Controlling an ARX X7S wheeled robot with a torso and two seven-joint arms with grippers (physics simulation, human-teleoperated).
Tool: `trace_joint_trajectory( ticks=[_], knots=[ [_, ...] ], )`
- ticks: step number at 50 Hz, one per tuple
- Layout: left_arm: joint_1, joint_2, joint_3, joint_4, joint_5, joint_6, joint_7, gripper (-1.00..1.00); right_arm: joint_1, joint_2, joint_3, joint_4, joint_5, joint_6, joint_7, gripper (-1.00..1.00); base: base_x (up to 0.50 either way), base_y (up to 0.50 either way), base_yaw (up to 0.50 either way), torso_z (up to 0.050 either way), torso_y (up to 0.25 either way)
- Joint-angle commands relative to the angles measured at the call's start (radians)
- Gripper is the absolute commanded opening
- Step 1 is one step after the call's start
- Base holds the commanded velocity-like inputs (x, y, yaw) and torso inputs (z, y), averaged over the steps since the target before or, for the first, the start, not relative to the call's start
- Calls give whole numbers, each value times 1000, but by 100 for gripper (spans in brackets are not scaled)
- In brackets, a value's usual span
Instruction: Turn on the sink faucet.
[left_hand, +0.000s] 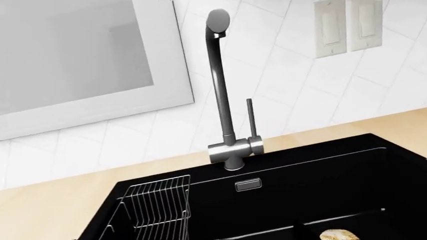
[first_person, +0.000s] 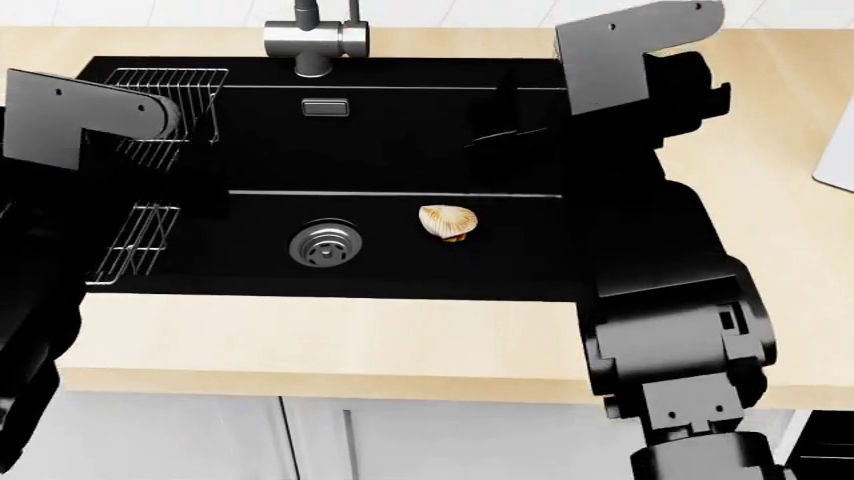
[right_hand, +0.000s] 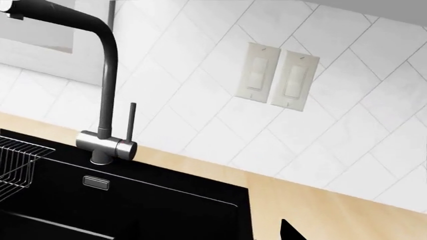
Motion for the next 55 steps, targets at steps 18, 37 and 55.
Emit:
trace_joint_trajectory(
  ticks=[18, 37, 55],
  knots=[
    [-423, 89, 64, -893, 95, 382, 63, 100, 270, -64, -23, 591, -72, -245, -149, 100, 55, 149, 0, 0, 0],
    [-404, 91, 49, -895, 110, 388, 85, 100, 216, -49, 7, 586, -67, -294, -142, 100, 162, 171, 0, 0, 0],
    [-405, 68, 28, -895, 132, 396, 74, 100, 215, -46, 18, 577, -62, -293, -174, 100, 467, 0, 0, 0, 0]
  ],
)
